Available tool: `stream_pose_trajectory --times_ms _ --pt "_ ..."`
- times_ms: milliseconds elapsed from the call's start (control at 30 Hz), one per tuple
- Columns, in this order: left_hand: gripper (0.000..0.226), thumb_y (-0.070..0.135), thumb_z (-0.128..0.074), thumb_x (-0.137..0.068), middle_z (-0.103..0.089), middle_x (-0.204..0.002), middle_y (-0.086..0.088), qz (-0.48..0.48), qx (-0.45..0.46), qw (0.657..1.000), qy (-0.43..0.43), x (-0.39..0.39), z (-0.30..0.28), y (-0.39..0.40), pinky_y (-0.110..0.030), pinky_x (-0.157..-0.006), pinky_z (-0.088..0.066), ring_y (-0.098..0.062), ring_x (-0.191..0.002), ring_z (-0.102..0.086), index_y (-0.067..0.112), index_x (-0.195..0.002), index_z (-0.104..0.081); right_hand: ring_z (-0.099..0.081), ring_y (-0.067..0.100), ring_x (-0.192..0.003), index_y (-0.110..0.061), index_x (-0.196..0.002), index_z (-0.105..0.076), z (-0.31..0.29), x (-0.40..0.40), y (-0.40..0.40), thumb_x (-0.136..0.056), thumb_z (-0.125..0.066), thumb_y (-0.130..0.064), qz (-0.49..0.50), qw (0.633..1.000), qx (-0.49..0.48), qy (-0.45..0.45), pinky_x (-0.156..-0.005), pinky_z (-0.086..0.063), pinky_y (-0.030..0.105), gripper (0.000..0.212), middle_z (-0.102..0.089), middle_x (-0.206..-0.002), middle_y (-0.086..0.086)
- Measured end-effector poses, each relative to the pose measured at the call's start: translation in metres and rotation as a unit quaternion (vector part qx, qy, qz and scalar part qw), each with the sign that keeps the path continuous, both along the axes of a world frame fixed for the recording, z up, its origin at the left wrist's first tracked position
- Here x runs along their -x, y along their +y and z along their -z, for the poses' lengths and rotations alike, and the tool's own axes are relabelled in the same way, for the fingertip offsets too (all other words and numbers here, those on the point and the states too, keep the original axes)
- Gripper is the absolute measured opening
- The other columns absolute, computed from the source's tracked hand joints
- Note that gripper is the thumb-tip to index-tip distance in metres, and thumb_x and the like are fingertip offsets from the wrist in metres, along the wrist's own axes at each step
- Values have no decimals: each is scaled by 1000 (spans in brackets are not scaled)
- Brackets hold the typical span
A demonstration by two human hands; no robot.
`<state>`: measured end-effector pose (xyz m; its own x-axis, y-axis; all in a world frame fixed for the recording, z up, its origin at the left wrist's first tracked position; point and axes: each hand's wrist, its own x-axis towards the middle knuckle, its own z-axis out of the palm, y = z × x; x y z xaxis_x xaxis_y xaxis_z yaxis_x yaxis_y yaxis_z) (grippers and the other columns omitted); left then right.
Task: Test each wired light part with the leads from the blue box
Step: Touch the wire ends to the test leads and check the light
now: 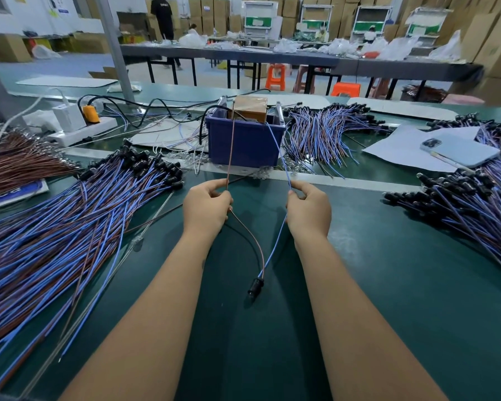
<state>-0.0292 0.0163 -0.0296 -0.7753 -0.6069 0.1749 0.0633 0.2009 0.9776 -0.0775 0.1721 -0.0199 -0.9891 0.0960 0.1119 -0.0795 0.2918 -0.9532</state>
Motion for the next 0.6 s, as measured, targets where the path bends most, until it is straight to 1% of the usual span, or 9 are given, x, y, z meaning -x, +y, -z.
stream_pose_trajectory --times_ms 100,167,233,333,433,600 --pt "32 4 -55 -84 -63 -52 11 -3 2 1000 1 0 -1 1 -18 -42 -43 -3 -46 -54 31 -98 -63 -66 28 -83 -28 -117 -67 0 0 1 -94 -52 -20 1 1000 -6 1 -78 -56 38 29 -72 -102 3" --pt "31 4 -55 -84 -63 -53 11 -4 3 1000 -1 0 -1 1 -19 -43 -43 -4 -46 -54 30 -99 -64 -65 26 -82 -27 -118 -67 0 1 1 -94 -52 -20 1 1000 -12 4 -73 -52 31 29 -72 -102 2" --pt "31 4 -55 -84 -63 -53 11 -5 2 1000 -3 0 -1 2 -20 -43 -44 -5 -46 -54 30 -100 -64 -62 23 -80 -28 -119 -67 0 1 1 -95 -52 -21 4 1000 -19 5 -70 -48 28 29 -71 -104 0" --pt "31 4 -55 -85 -64 -55 9 -7 -2 1000 -3 -1 -2 1 -20 -44 -44 -5 -47 -54 29 -101 -64 -58 20 -78 -29 -120 -67 0 1 0 -96 -51 -22 8 1000 -28 6 -69 -44 26 30 -70 -107 -4" --pt "32 3 -55 -85 -63 -58 7 -8 -5 1000 -1 -1 -2 2 -19 -44 -43 -4 -46 -54 28 -103 -64 -58 19 -79 -29 -120 -66 0 1 0 -96 -51 -22 11 999 -31 6 -68 -42 25 30 -69 -110 -6" --pt "32 3 -55 -85 -64 -59 5 -10 -8 1000 -4 0 -2 1 -21 -45 -43 -6 -48 -54 23 -108 -66 -56 15 -66 -30 -120 -67 0 2 -1 -96 -51 -22 15 999 -34 2 -55 -36 22 30 -70 -105 -5"
